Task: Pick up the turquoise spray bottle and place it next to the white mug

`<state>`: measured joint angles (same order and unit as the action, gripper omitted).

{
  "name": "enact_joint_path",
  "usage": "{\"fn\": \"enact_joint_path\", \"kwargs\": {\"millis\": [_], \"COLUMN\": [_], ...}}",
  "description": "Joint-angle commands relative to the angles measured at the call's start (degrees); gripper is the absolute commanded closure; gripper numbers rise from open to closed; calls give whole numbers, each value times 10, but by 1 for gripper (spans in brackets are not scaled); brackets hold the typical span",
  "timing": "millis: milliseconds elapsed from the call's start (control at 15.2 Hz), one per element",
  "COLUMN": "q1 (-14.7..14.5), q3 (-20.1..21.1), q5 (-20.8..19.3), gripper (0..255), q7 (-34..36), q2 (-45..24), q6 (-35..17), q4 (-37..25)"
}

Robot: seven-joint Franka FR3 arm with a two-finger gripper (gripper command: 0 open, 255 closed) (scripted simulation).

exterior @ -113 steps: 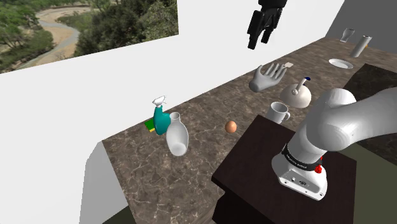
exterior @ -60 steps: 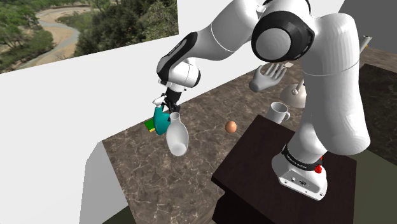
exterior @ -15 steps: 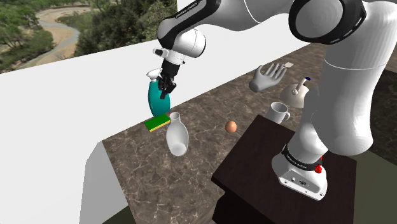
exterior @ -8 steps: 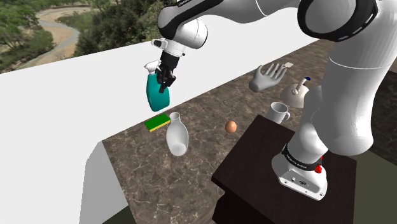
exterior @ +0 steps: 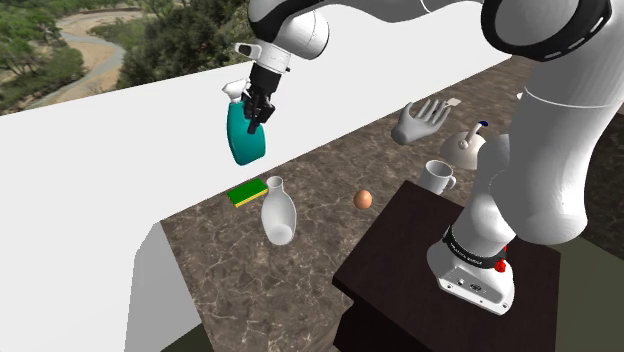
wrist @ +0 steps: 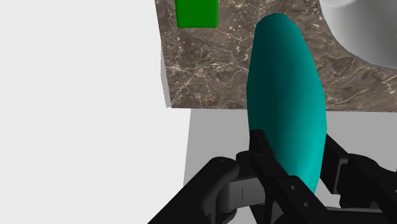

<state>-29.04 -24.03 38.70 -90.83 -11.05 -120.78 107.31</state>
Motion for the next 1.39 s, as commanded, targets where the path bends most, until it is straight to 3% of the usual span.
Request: {"fn": "enact_joint_path", "kwargs": {"millis": [0, 990, 1320], "q1": [-1, 0, 17], "q3": [-2, -9, -30], "q5": [-8, -46, -74], "gripper": [255, 255, 255], "q7": [10, 70, 34], "q2": [6, 32, 106], "q6": [11, 95, 98], "q4": [-9, -85, -4]}}
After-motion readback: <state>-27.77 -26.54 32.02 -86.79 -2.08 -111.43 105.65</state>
